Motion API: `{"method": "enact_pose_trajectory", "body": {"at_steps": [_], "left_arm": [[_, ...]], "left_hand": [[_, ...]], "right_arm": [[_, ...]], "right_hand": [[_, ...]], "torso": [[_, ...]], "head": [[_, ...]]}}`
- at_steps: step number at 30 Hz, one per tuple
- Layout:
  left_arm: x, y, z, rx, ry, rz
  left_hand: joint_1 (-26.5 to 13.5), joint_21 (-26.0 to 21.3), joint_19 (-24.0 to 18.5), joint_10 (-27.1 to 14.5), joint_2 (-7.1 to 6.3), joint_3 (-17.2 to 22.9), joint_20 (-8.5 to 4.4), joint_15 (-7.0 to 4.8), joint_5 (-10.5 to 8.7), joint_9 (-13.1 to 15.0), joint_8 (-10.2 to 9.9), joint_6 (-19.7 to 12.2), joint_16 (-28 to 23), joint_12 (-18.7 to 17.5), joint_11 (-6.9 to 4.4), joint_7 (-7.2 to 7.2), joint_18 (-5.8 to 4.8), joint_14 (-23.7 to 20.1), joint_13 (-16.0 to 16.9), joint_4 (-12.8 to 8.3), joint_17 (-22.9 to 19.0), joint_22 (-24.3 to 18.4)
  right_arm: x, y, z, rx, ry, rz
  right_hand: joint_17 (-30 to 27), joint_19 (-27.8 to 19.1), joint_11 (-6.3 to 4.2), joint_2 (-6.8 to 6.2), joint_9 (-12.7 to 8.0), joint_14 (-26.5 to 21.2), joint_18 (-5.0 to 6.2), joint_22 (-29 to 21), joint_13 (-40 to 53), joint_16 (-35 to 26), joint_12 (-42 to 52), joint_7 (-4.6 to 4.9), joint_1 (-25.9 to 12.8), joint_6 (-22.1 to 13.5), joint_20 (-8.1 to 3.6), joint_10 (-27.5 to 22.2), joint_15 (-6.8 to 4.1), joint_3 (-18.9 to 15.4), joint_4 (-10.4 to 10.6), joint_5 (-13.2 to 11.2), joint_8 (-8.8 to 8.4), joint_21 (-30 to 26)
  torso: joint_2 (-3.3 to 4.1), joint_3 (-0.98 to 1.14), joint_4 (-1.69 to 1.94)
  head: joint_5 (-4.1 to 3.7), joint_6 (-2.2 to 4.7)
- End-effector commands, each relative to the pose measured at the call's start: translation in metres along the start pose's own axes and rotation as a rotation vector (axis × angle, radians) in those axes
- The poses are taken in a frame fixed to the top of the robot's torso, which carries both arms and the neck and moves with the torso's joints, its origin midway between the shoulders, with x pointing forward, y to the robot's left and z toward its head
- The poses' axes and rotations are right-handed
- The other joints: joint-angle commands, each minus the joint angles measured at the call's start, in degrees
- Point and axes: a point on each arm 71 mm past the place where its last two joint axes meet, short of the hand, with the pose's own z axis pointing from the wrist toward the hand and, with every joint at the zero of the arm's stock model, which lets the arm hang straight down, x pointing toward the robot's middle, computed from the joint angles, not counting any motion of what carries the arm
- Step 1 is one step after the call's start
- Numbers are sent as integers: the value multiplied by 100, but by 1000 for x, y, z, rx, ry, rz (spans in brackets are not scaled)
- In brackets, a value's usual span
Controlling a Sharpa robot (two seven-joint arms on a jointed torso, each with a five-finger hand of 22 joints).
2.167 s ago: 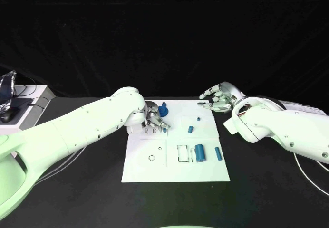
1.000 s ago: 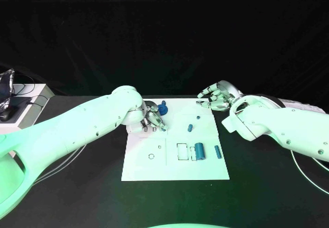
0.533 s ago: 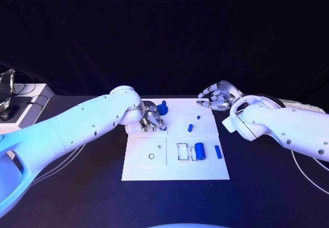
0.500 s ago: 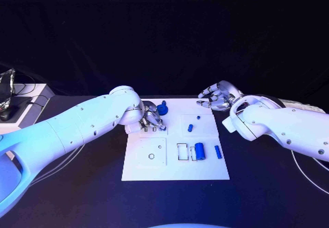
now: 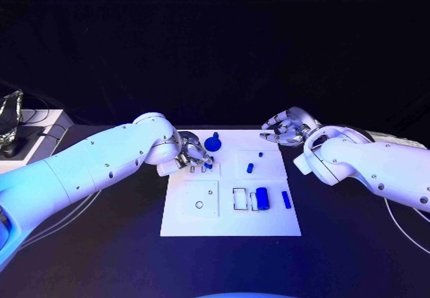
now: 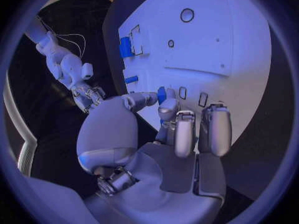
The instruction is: Assemble the parts on the task board
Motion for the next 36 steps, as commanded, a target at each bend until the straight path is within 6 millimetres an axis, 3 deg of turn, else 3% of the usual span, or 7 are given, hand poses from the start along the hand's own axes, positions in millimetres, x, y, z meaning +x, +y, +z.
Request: {"method": "enact_pose_trajectory", "body": {"at_steps": [1, 7, 13, 26, 36], "left_arm": [[0, -1, -4, 8, -19, -15], [-3, 0, -7, 2, -73, -7], [-5, -2, -8, -2, -140, 35], [7, 0, -6, -32, -230, 167], [17, 5, -3, -32, -220, 149]], "left_hand": [[-125, 45, 57, 97, 34, 848, -27, -51, 55, 66, 34, 355, 19, 35, -32, -305, -52, 605, 46, -907, 1509, 115], [-250, 64, 105, 212, 40, 889, -65, -88, 206, 18, 33, 448, 19, 64, -74, -347, -65, 605, 120, -982, 1509, 177], [-290, 63, 108, 253, 43, 906, -77, -99, 287, -2, 32, 482, 19, 77, -87, -360, -65, 605, 156, -1025, 1509, 176], [-298, 66, 116, 291, 27, 902, -83, -105, 306, -12, 36, 505, 19, 105, -95, -369, -68, 605, 206, -1063, 1509, 186], [-322, 70, 131, 371, 9, 867, -92, -115, 306, -32, 46, 561, 19, 162, -109, -386, -72, 605, 303, -1093, 1509, 204]], "right_arm": [[1, -1, 0, -4, 17, -11], [0, -3, -1, 0, 17, -12], [1, -4, -1, 2, 18, -13], [1, -6, -2, 3, 18, -12], [0, -6, -2, 0, 12, -12]], "right_hand": [[1351, 601, -41, -38, 15, 547, 1, 1508, 1355, -1, 5, 3, -52, -49, -57, 425, -37, 53, 2, 58, 49, 35], [1354, 601, -41, -74, 31, 547, 1, 1508, 1353, -1, 3, 4, -67, -73, -57, 423, -38, 119, -10, 177, 84, 35], [1351, 601, -42, -83, 35, 546, 1, 1508, 1355, -2, 5, 4, -69, -78, -58, 425, -38, 136, -14, 204, 91, 35], [1348, 601, -42, -85, 37, 546, 1, 1508, 1356, -3, 6, 5, -73, -80, -58, 426, -38, 144, -13, 218, 95, 35], [1340, 601, -41, -91, 38, 544, 1, 1508, 1351, -5, 1, 5, -80, -85, -58, 421, -38, 151, -11, 232, 99, 35]], "torso": [[-10, 3, 9], [-33, 4, 25], [-33, 5, 12], [-28, 0, 34], [-26, 4, 17]], "head": [[14, -1], [19, -23], [41, -43], [31, -108], [60, -138]]}}
